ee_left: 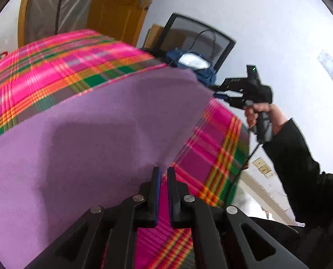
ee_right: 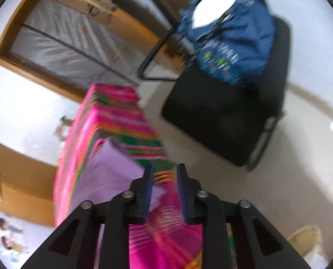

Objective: Fold clothes
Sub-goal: 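Lay the lilac corner down with the right gripper and open it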

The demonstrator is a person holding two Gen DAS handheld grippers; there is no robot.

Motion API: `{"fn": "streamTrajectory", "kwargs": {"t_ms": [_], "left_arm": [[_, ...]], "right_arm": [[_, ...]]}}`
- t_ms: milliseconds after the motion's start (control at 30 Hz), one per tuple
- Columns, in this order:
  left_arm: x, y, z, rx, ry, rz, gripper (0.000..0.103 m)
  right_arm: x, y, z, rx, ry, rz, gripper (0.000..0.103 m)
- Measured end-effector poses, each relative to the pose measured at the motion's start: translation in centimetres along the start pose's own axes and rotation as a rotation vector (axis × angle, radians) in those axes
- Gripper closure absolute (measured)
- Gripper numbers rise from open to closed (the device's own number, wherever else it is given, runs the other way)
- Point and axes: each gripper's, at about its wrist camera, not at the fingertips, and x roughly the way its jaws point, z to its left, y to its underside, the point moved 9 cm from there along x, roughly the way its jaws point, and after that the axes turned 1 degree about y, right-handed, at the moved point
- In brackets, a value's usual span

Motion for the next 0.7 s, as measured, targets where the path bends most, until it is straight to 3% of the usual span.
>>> {"fn": "streamTrajectory", "kwargs": {"t_ms": [133,233,367,567,633,700], "left_arm": [[-1.3,-0.5,-0.4,0.022,0.004,-0.053,0.093],[-0.5,-0.2,0.8,-0.017,-0.036,-0.032,0.093],[0.4,0.7,2.2,-0.050,-0.075,0.001,0.093],[0.0,1.0,3.9,-0.094,-0.093,-0.016,0.093],[-0.1,1.0,4.2,-0.098,-0.095,-0.022,0.093],[0.0,0.9,4.4,-0.105,-0.093,-0.024,0.093]], "right_arm": [[-2.1,-0.3,1.3,-0.066,-0.025,-0.058,0.076],[-1.9,0.9,4.8,-0.184,-0.097,-0.012,0.076],[0.0,3.4,6.4,-0.284,-0.066,0.106,0.077],[-0.2,2.3,5.1,-0.223,-0.015,0.081,0.074],[-0.3,1.0,5.6,-0.197,-0.043,0.053,0.073],[0.2,-0.5,6.2,-0.190,-0.070,0.033,0.064]]}}
